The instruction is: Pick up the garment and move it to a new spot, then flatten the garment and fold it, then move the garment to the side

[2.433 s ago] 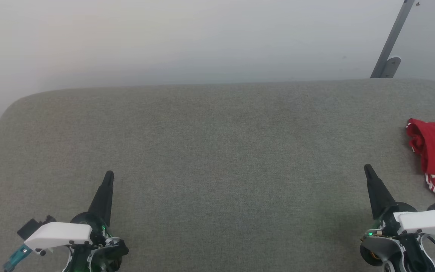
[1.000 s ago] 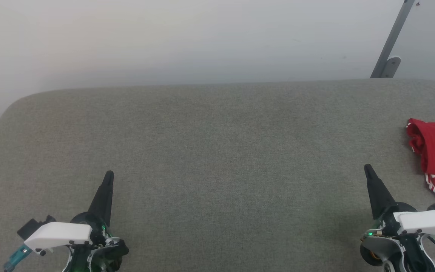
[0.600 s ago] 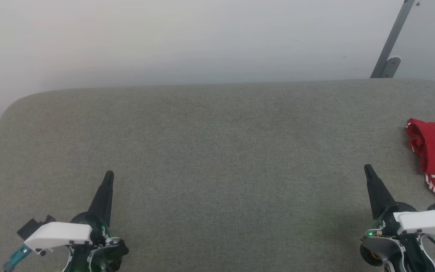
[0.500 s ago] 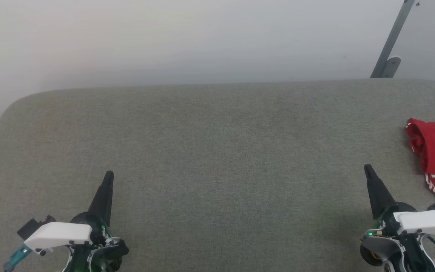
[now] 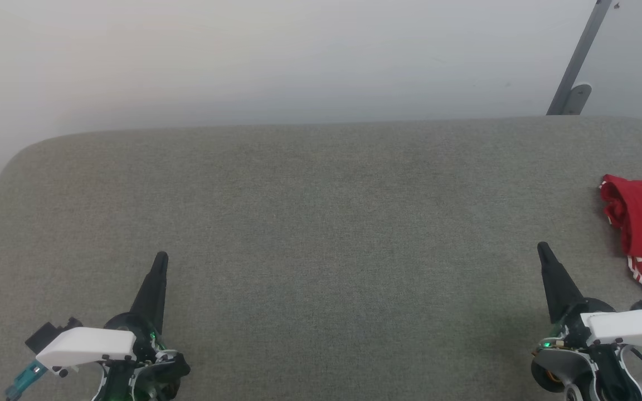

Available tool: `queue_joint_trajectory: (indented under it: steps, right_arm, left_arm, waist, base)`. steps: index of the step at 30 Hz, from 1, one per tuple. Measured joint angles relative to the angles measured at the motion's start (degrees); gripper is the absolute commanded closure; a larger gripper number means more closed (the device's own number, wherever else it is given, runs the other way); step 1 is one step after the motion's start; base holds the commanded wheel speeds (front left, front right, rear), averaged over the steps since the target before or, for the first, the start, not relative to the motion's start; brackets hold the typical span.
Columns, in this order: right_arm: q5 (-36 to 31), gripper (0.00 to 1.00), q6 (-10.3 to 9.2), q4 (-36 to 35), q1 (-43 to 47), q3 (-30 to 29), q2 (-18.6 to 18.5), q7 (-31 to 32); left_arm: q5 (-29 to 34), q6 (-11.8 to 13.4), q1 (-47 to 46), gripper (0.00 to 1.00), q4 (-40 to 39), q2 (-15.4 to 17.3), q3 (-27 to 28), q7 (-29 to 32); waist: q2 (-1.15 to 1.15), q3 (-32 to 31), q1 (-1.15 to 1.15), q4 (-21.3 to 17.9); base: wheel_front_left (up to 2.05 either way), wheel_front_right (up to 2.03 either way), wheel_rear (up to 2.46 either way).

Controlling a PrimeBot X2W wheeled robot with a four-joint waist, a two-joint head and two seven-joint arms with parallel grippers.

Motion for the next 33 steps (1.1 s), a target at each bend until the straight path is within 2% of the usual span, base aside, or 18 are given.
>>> queue_joint_trajectory:
  steps: [33]
  right_arm:
    - [0.0,1.0,0.0,0.0,0.0,0.01,0.01,0.0]
  left_arm:
    - [0.0,0.0,0.0,1.0,0.0,0.0,0.0,0.0]
  waist:
    - [0.0,0.0,0.0,0.0]
  base:
    - [0.0,0.0,0.0]
